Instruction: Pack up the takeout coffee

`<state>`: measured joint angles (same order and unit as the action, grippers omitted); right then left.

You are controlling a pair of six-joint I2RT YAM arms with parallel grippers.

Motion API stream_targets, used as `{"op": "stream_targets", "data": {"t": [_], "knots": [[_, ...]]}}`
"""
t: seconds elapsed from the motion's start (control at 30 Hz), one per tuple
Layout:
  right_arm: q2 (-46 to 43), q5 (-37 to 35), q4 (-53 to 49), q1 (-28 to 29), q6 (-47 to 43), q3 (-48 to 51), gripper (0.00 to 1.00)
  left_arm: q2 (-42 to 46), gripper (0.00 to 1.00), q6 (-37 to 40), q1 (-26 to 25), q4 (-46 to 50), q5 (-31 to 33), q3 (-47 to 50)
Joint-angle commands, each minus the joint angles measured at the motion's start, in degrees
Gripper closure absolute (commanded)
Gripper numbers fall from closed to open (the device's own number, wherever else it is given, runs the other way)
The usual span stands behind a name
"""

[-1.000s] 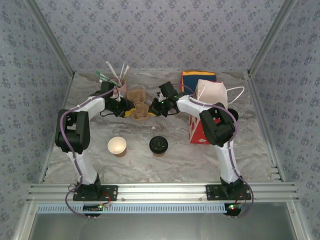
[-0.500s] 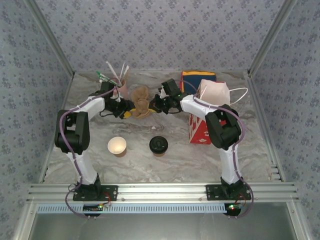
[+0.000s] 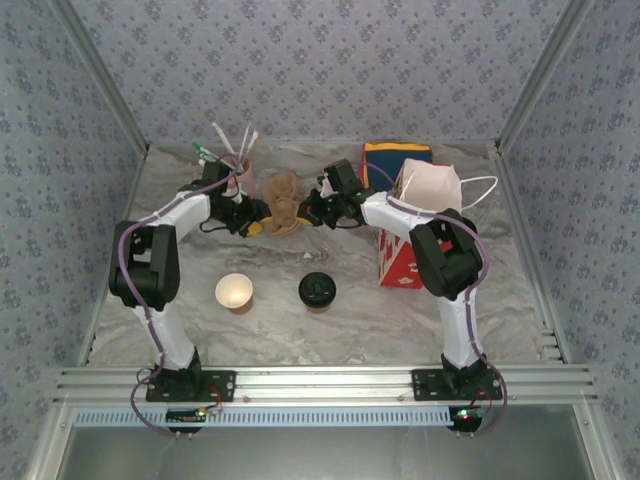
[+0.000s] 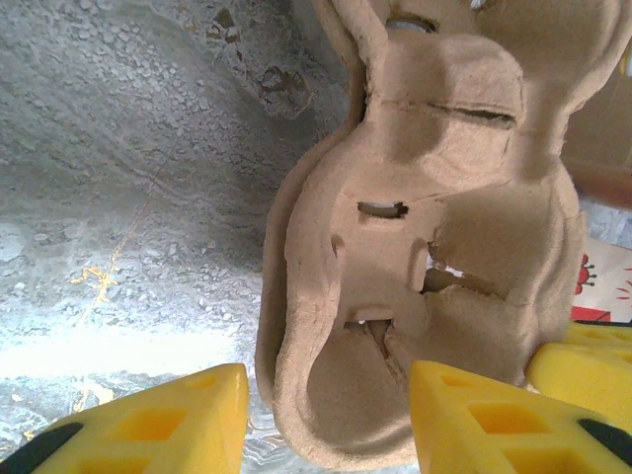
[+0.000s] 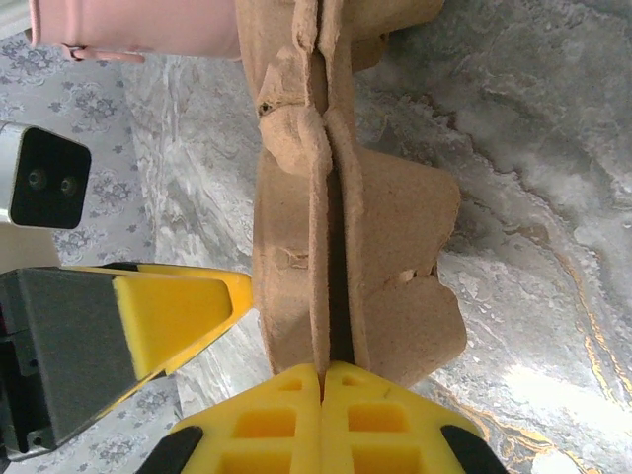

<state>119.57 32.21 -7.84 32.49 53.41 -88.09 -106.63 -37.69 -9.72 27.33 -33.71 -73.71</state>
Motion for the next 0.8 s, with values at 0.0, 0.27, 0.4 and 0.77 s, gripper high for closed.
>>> {"op": "stream_targets", "data": {"t": [0.0,0.27,0.4,0.77], "knots": [[-1.62,0.97,1.25,0.13,0.66,0.38,1.0,-1.59,0.59,1.86,-0.82,1.76,1.0,-2.83],[-1.53,1.01,1.35,0.13,0.48,0.56,1.0,-2.62,0.65,2.55,-1.63,2.63,2.26,-4.44],[-1.44,1.02,1.49,0.06,0.46,0.62,1.0,-2.55,0.63,2.88,-1.62,3.42,3.28,-4.38],[-0.3,1.94,1.86,-0.16,0.84,0.46,1.0,-3.4,0.56,3.31,-1.57,3.65,5.6,-3.63]]}}
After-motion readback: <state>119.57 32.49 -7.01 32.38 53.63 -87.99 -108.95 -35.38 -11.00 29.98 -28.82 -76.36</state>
